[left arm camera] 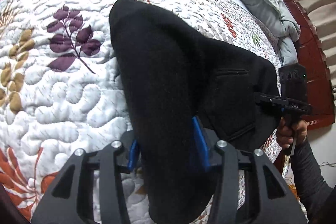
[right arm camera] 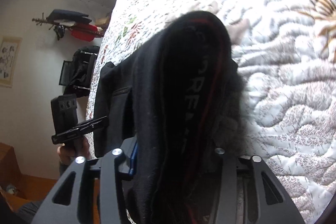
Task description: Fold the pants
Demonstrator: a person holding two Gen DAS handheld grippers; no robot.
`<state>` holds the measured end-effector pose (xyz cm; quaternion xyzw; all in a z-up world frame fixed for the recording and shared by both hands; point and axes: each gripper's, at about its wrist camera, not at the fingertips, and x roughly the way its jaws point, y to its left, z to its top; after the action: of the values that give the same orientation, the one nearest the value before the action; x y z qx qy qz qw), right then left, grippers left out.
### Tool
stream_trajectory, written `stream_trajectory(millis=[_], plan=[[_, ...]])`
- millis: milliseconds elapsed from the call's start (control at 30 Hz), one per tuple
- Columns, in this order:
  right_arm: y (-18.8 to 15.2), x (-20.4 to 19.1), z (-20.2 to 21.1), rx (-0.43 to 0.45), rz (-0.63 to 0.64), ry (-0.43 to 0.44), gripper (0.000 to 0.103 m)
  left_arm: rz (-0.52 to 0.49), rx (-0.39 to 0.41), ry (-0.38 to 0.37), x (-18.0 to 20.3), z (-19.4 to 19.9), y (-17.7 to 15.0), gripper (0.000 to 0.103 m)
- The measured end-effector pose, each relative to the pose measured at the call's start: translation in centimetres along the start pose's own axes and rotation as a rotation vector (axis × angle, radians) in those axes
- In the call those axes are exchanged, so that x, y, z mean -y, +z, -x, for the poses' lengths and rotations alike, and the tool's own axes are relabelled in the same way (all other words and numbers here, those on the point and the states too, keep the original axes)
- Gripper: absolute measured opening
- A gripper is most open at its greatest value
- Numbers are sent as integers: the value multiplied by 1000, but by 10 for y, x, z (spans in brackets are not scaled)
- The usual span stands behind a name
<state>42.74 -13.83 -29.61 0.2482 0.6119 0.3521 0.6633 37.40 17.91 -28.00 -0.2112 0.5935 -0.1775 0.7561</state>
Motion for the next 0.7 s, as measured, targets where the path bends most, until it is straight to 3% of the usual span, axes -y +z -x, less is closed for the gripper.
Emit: stream_trajectory(millis=[133,233,267,333,400,467,533,633,700], plan=[[-2,-11,17,26,25,-66,60,57,28,-63,-11,2,-12,73],[0,-17,45,95,26,-121,60,74,60,-24,-18,24,-21,87],[0,-22,57,138,38,-130,58,77,86,-1,-17,34,-21,88],[4,-38,82,221,68,-125,42,81,150,39,-16,54,-19,88],[8,-64,98,302,118,-100,38,82,231,44,-14,75,-14,88],[16,-90,96,319,163,-52,37,81,314,-17,-7,93,-6,88],[25,-102,77,275,172,-8,37,67,374,-116,1,102,3,88],[39,-94,36,190,127,-17,37,54,359,-254,13,88,19,88],[44,-67,16,153,85,-48,30,52,317,-278,15,70,28,88]])
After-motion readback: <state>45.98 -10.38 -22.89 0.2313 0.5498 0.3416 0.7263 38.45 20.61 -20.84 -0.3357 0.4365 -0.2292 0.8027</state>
